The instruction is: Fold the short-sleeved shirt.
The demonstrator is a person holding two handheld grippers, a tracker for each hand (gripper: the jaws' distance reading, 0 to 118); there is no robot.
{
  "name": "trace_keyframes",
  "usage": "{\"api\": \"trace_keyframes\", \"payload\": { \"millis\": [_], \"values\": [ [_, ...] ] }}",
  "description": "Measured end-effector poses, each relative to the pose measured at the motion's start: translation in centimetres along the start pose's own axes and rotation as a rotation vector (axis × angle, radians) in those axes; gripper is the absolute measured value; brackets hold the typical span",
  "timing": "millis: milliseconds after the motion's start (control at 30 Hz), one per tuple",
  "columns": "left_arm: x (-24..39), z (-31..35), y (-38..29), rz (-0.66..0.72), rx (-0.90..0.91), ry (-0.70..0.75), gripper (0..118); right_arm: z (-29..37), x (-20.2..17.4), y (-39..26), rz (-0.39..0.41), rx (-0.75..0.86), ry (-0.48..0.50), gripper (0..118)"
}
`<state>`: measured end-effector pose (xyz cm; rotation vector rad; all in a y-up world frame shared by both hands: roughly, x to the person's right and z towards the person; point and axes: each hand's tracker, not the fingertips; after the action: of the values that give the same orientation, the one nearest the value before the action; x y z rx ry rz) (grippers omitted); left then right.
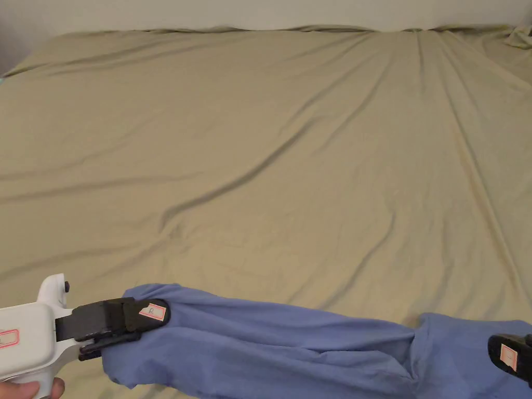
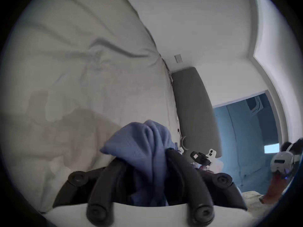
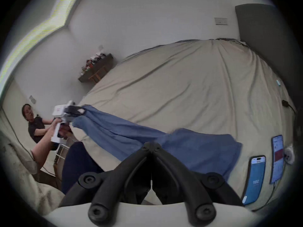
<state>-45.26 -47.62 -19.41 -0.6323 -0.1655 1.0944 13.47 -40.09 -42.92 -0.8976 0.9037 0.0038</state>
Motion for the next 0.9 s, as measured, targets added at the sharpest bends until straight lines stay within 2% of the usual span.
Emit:
{"api": "trace_keyframes", "payload": {
  "millis": [33, 267, 300, 367, 400, 533, 567, 667, 733, 800, 867, 900],
  "values": [
    [-0.6, 0.9, 0.4, -0.021, -0.005, 0.034, 20, 0.1, 0.0, 0.2, -0.008, -0.002, -0.014, 2],
    [-4.0, 8.7, 5.0, 0.074, 0.123, 0.283, 20, -0.4, -0.4, 1.2, -0.034, -0.009, -0.092, 2],
    [-3.6, 9.2, 5.5, 0.089, 0.146, 0.313, 20, -0.6, -0.6, 1.3, -0.034, -0.014, -0.102, 2],
    [-2.8, 9.7, 6.1, 0.073, 0.164, 0.468, 20, -1.1, -1.2, 1.5, -0.019, -0.023, -0.118, 2],
    [-2.3, 9.3, 6.0, 0.080, 0.151, 0.478, 20, -1.4, -1.4, 1.6, -0.009, -0.031, -0.118, 2],
    [1.6, 5.1, 4.0, 0.016, 0.082, 0.431, 20, -2.5, -1.9, 1.5, 0.010, -0.061, -0.106, 2],
    [4.6, 2.8, 1.9, -0.009, 0.061, 0.437, 20, -2.8, -1.8, 1.5, 0.008, -0.067, -0.099, 2],
    [8.4, -3.5, -1.2, -0.134, 0.004, 0.457, 20, -3.1, -1.8, 1.5, 0.012, -0.080, -0.089, 2],
    [8.3, -7.0, -2.5, -0.218, -0.056, 0.493, 20, -3.2, -2.0, 1.6, 0.033, -0.086, -0.098, 2],
    [8.2, -11.2, -4.3, -0.287, -0.101, 0.558, 20, -3.4, -2.5, 1.6, 0.103, -0.107, -0.129, 2],
    [6.0, -14.5, -5.4, -0.264, -0.157, 0.606, 20, -3.5, -3.1, 1.5, 0.162, -0.122, -0.154, 2],
    [5.0, -15.6, -5.6, -0.222, -0.155, 0.608, 20, -3.6, -3.3, 1.5, 0.167, -0.128, -0.146, 2]
  ]
}}
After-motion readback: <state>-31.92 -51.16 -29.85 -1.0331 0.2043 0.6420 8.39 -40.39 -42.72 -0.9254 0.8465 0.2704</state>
